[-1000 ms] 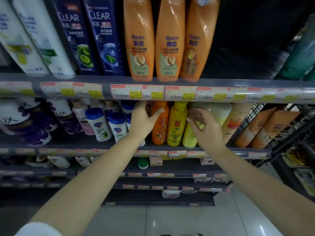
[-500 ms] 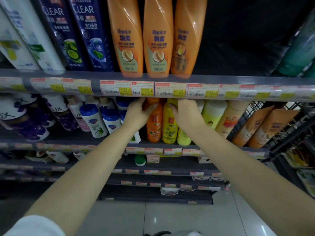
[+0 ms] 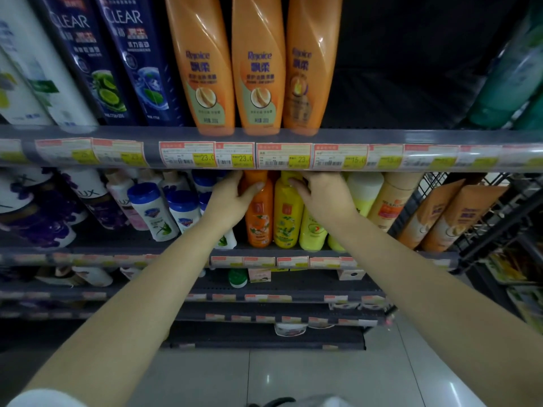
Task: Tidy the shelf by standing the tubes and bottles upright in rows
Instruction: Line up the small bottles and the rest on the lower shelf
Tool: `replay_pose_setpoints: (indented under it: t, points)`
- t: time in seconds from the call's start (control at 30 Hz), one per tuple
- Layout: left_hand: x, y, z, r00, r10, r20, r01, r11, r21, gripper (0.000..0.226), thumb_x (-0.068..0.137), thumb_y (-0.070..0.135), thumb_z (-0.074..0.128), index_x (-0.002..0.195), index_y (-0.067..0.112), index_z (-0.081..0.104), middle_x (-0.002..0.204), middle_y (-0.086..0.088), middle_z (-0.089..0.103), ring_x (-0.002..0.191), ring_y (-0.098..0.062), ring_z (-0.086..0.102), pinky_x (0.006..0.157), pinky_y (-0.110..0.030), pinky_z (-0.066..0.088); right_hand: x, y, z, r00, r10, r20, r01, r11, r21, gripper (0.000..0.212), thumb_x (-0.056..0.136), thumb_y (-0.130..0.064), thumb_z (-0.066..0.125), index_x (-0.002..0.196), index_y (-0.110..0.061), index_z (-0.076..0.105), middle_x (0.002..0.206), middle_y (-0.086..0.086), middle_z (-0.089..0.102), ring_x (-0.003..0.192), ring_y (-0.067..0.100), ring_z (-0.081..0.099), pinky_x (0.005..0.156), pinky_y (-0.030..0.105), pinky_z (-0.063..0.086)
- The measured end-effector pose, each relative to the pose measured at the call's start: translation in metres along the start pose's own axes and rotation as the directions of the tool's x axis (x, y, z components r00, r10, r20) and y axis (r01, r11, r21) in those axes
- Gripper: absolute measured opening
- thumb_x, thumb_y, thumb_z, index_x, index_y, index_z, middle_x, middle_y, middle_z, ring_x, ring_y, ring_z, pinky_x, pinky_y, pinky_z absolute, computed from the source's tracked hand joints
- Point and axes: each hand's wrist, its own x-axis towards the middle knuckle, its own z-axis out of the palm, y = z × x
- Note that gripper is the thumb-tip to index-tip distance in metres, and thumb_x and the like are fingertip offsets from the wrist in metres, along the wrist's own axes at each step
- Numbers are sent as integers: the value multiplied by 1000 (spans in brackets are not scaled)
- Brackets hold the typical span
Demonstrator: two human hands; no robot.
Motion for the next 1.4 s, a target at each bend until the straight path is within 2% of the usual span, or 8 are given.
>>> replay_pose_setpoints:
  t: [0.23, 0.4, 0.57, 0.7, 0.9, 1.13, 1.27, 1.4]
  points:
    - [-4, -5, 8, 998, 35, -61, -41, 994, -97, 42, 91, 28, 58, 129, 12, 47, 125, -3, 58, 113, -12, 52, 90, -21, 39, -5, 0, 2, 993, 6, -118, -3, 1000, 25, 21, 83, -28, 65, 94, -13, 73, 71, 13, 71, 62, 33, 67, 56, 35, 54]
    - [-8, -5, 14, 995, -37, -96, 12, 969, -246, 41, 91, 28, 59, 128, 15, 48, 116, 9, 56, 108, -6, 53, 88, -17, 45, -8, 1, 7, 982, 16, -187, -7, 999, 50, 26, 84, -35, 60, 100, -20, 73, 80, 9, 73, 72, 31, 68, 63, 33, 54]
    - [-10, -3, 20, 987, -88, -133, 42, 949, -314, 40, 91, 27, 58, 128, 15, 48, 115, 6, 57, 104, -6, 55, 78, -7, 45, -7, -2, 11, 974, 53, -220, -45, 998, 39, 25, 81, -33, 64, 98, -16, 73, 78, 11, 73, 72, 32, 67, 63, 33, 53]
    - [-9, -8, 22, 987, -84, -136, 34, 944, -329, 39, 91, 27, 58, 127, 15, 49, 116, 4, 59, 106, -9, 57, 82, -12, 46, -4, -2, 11, 983, 71, -170, -63, 996, 56, 32, 86, -36, 61, 102, -9, 70, 82, 17, 71, 75, 38, 66, 64, 38, 50]
    - [-10, -9, 30, 981, -101, -168, 29, 922, -386, 41, 93, 28, 55, 132, 16, 47, 120, 3, 59, 106, -8, 57, 86, -15, 47, 2, 13, 9, 992, 128, -8, -127, 986, 109, 42, 89, -43, 56, 107, -6, 62, 90, 16, 68, 89, 34, 63, 67, 31, 40]
    - [-14, -12, 29, 978, -44, -204, -28, 942, -334, 32, 96, 26, 49, 127, 15, 52, 116, 1, 62, 105, -11, 59, 89, -21, 47, 2, 18, 7, 988, 151, 41, -156, 975, 159, 45, 89, -46, 55, 118, -12, 59, 91, 13, 67, 90, 31, 62, 69, 32, 44]
    - [-17, -14, 25, 972, -22, -232, -47, 956, -291, 28, 96, 25, 49, 122, 16, 55, 112, 1, 63, 95, 0, 58, 82, -9, 46, -1, 18, 8, 991, 129, 22, -131, 976, 172, 46, 87, -48, 57, 117, -13, 61, 89, 12, 68, 88, 30, 63, 69, 33, 47]
    - [-13, -6, 23, 987, 15, -160, -51, 973, -223, 31, 94, 27, 54, 122, 15, 55, 112, 4, 63, 99, -5, 59, 86, -18, 48, 0, 18, 7, 993, 121, 8, -120, 978, 173, 43, 87, -45, 59, 117, -14, 63, 98, 12, 70, 93, 31, 63, 71, 32, 46]
